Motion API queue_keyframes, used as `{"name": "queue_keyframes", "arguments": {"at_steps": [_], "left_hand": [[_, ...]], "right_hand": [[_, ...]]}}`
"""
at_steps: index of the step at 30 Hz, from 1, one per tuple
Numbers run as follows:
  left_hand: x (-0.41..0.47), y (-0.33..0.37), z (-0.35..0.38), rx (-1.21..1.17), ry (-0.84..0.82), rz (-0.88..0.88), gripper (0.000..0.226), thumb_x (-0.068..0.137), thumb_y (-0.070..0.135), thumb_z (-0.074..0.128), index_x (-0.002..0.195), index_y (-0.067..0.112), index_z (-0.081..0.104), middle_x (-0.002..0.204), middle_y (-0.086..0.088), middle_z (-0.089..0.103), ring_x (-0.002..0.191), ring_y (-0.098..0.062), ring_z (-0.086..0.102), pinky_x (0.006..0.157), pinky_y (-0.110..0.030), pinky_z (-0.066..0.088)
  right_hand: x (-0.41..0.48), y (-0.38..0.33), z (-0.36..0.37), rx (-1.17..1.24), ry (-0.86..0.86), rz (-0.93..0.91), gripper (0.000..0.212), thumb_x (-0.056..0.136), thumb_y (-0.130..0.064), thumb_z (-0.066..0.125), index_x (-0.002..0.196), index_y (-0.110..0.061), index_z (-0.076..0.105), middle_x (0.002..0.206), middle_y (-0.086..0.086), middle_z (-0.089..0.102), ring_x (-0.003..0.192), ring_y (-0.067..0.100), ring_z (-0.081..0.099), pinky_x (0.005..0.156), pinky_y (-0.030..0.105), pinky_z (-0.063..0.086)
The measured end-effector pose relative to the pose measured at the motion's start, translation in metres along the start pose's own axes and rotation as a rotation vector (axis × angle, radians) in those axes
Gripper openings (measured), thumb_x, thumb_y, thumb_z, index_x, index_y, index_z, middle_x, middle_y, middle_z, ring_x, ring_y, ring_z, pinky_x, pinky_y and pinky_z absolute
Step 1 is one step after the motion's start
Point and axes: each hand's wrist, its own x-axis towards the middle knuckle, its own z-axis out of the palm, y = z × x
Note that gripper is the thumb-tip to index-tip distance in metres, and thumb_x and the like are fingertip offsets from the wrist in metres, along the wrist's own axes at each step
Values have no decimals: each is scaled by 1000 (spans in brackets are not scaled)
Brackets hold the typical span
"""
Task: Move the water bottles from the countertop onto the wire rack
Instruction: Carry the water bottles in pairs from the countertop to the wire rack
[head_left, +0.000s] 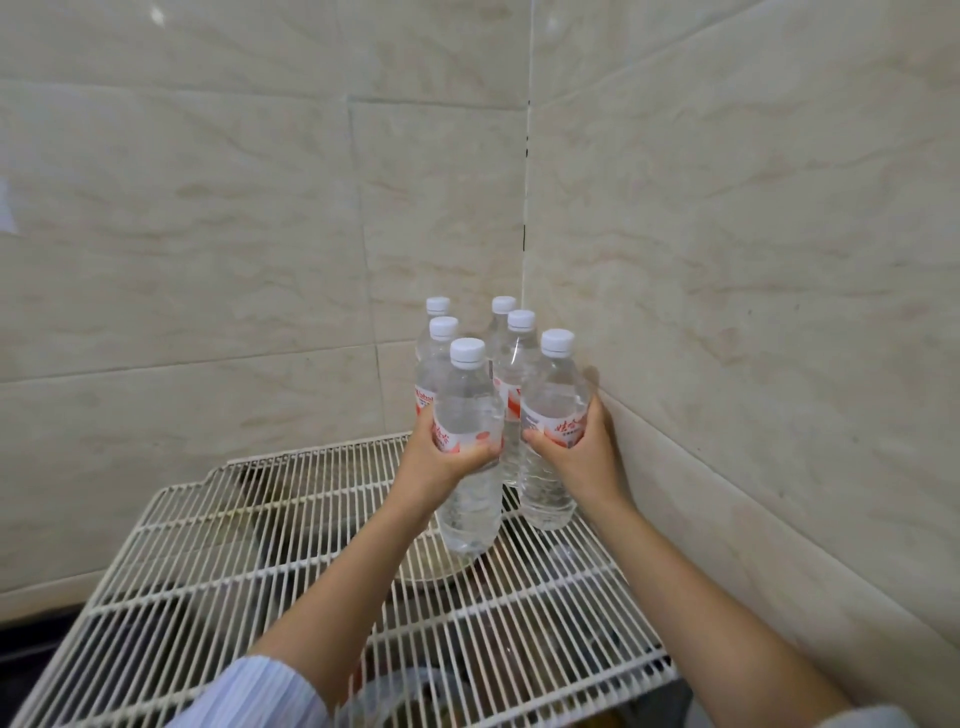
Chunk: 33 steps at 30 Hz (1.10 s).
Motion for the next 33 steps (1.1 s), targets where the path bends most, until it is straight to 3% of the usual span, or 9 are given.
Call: {"name": "queue_keyframes", "arguments": {"at_steps": [5, 8, 11, 15, 18, 22, 25, 28, 33], "left_hand": [[-10, 3, -1, -4, 43, -50, 90, 61, 24, 83, 136, 23, 32, 126, -4, 58, 107, -18, 61, 95, -41, 50], [-19, 12, -1, 34, 57, -78, 100, 64, 17, 79, 142, 26, 17, 136, -11, 49, 117, -25, 55, 102, -44, 43], [-30, 18, -9, 128, 85, -115, 105, 69, 18, 75, 147, 22, 5, 150, -11, 30, 133, -30, 38, 110, -51, 31], [-52, 12, -24, 226, 108, -170, 103, 73, 24, 73, 147, 28, 2, 156, -9, 15, 140, -30, 25, 111, -55, 27], [-82, 10, -36, 252, 133, -180, 94, 77, 28, 69, 146, 29, 6, 155, -9, 17, 138, -29, 28, 110, -51, 31], [-130, 13, -50, 230, 251, -59, 63, 82, 26, 61, 138, 27, 33, 141, -3, 43, 121, -20, 48, 96, -36, 43], [-162, 11, -59, 66, 361, 69, 26, 85, 10, 57, 106, 26, 60, 106, 6, 67, 98, -16, 62, 88, -30, 52], [-201, 4, -75, 16, 500, 134, 15, 81, 11, 60, 92, 20, 64, 84, 7, 73, 77, -14, 67, 73, -18, 55], [-285, -9, -105, 56, 786, 87, 27, 87, -7, 45, 89, 13, 63, 72, 7, 72, 63, -5, 64, 66, -16, 54]], "right_hand": [[-15, -12, -7, 34, -32, 6, 93, 67, -10, 78, 141, -26, 24, 140, -3, 42, 126, 14, 44, 102, 33, 42], [-40, -23, -16, -18, 4, 14, 84, 72, -17, 75, 140, -25, 27, 136, -4, 44, 114, 4, 42, 89, 22, 39], [-61, -30, -26, -91, 42, 73, 74, 77, -25, 71, 139, -21, 31, 139, 0, 45, 115, 7, 45, 86, 23, 35], [-92, -36, -33, -201, -94, 110, 60, 83, -26, 63, 135, -26, 34, 138, -4, 44, 103, 3, 42, 72, 11, 32], [-114, -36, -34, -239, -246, 134, 54, 84, -29, 61, 133, -31, 37, 141, -7, 39, 123, 10, 42, 94, 27, 38], [-134, -33, -31, -268, -357, 83, 45, 85, -24, 60, 127, -31, 44, 139, -8, 40, 111, 4, 39, 97, 30, 42], [-146, -34, -27, -266, -405, 25, 38, 87, -13, 55, 121, -28, 50, 129, -11, 45, 103, 0, 39, 89, 22, 39], [-163, -34, -12, -236, -531, -85, 38, 84, -2, 52, 108, -32, 53, 117, -17, 44, 113, -1, 39, 105, 23, 34], [-211, -39, 44, -91, -753, -309, 33, 83, 1, 53, 99, -28, 57, 112, -15, 48, 115, -1, 42, 102, 14, 30]]}}
